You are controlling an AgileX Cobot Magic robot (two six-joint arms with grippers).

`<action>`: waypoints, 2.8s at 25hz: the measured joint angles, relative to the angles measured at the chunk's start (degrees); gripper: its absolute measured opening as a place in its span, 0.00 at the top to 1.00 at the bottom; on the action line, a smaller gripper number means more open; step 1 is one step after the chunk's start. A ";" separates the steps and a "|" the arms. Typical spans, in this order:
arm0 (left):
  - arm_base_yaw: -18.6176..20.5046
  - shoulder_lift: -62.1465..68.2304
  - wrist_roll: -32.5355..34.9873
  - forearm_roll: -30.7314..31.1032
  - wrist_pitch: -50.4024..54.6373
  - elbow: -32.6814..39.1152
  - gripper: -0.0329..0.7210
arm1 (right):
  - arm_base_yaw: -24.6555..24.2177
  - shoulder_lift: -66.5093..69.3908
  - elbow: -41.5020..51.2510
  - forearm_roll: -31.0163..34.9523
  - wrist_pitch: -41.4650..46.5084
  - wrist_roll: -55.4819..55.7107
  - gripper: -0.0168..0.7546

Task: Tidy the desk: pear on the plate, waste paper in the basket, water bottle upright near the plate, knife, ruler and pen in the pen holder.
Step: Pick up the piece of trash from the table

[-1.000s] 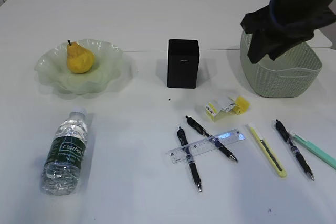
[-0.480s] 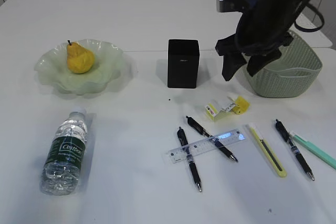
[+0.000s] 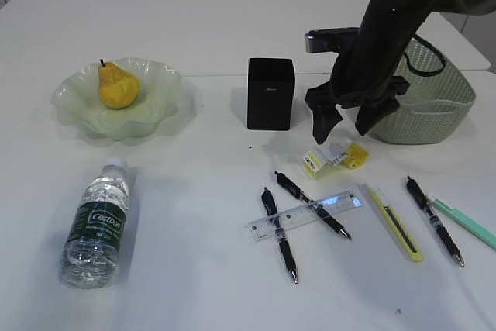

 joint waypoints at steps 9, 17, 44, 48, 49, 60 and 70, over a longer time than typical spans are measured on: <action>0.00 0.00 0.00 0.00 0.00 0.00 0.42 | 0.00 2.03 0.00 1.33 -1.68 -1.82 0.18; 0.00 0.00 0.00 0.00 0.00 0.00 0.42 | 0.05 3.17 -0.04 2.22 -2.48 -2.98 0.16; 0.00 0.00 0.00 0.00 0.00 0.00 0.42 | 0.05 7.13 -1.17 0.64 -3.79 -1.30 0.23; 0.00 0.00 0.00 0.00 0.00 0.00 0.42 | 0.05 7.13 -1.17 0.64 -3.79 -0.72 0.31; 0.00 0.00 0.00 0.00 0.00 0.00 0.42 | 0.05 7.13 -1.17 0.64 -3.79 -0.64 0.34; 0.00 0.00 0.00 0.00 -0.43 0.00 0.42 | 0.05 7.13 -1.87 0.64 -1.44 -0.09 0.78; 0.00 0.00 0.00 0.00 -0.74 0.00 0.42 | 0.05 7.21 -11.78 0.51 3.85 0.60 0.82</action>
